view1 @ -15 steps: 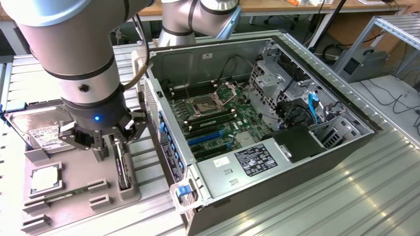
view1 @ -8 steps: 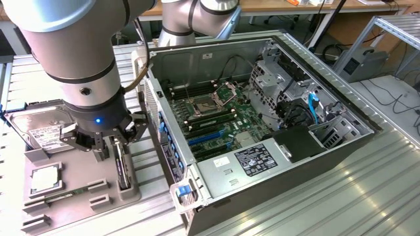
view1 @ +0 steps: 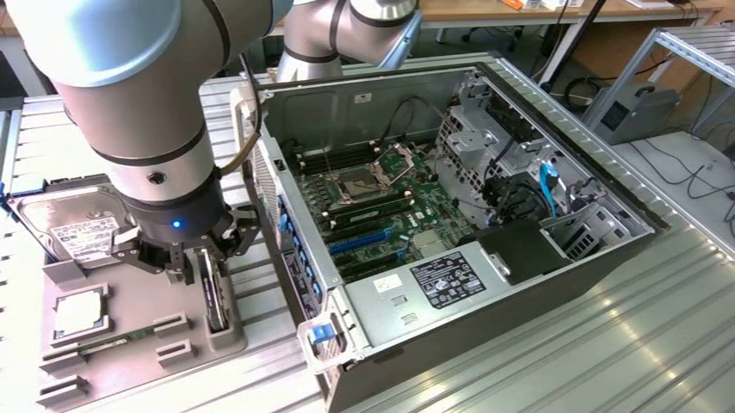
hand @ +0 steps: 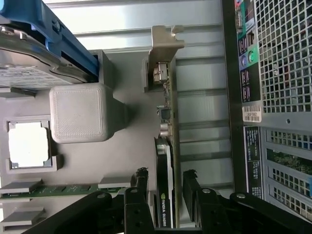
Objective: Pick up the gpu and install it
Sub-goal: 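Pick up the gpu and move the gpu toward the slot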
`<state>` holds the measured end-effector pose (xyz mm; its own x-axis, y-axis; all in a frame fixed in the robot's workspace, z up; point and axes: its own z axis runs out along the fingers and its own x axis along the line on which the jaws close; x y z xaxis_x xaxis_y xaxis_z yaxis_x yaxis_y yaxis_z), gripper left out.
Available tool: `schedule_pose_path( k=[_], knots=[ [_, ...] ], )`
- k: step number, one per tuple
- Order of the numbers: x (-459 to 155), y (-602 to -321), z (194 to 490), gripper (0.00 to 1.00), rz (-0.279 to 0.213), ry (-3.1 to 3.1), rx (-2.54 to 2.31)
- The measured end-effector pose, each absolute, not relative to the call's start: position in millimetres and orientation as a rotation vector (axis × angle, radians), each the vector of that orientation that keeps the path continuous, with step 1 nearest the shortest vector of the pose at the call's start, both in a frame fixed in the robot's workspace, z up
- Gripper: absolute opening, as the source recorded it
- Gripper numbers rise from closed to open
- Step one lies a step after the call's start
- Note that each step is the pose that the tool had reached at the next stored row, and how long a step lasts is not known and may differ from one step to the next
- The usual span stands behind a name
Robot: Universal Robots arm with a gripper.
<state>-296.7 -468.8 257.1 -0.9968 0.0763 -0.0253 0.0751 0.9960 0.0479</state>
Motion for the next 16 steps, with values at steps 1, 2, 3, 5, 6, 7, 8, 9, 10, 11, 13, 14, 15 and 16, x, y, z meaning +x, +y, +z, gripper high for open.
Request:
schedule_pose_path(
  k=[1, 2, 3, 5, 6, 7, 8, 9, 10, 11, 13, 14, 15, 16],
  knots=[
    [-296.7, -468.8, 255.7, 0.42, 0.073, 3.111, 0.118],
    [-296.7, -468.8, 255.0, 0.42, 0.073, 3.111, 0.118],
    [-296.7, -468.8, 255.0, 0.42, 0.073, 3.111, 0.118],
    [-296.6, -468.8, 253.8, 0.42, 0.073, 3.111, 0.118],
    [-296.7, -468.8, 251.9, 0.42, 0.073, 3.111, 0.118],
    [-296.7, -468.8, 250.8, 0.42, 0.073, 3.111, 0.118],
    [-296.7, -468.8, 250.0, 0.42, 0.073, 3.111, 0.118],
    [-296.7, -468.8, 249.1, 0.42, 0.073, 3.111, 0.118],
    [-296.7, -468.8, 247.7, 0.42, 0.073, 3.111, 0.118],
    [-296.7, -468.8, 247.2, 0.42, 0.073, 3.111, 0.118],
    [-296.7, -468.8, 245.6, 0.42, 0.073, 3.111, 0.118],
    [-296.7, -468.8, 245.3, 0.42, 0.073, 3.111, 0.118],
    [-296.7, -468.8, 245.3, 0.42, 0.073, 3.112, 0.118],
    [-296.7, -468.8, 245.3, 0.42, 0.073, 3.112, 0.118]
  ],
)
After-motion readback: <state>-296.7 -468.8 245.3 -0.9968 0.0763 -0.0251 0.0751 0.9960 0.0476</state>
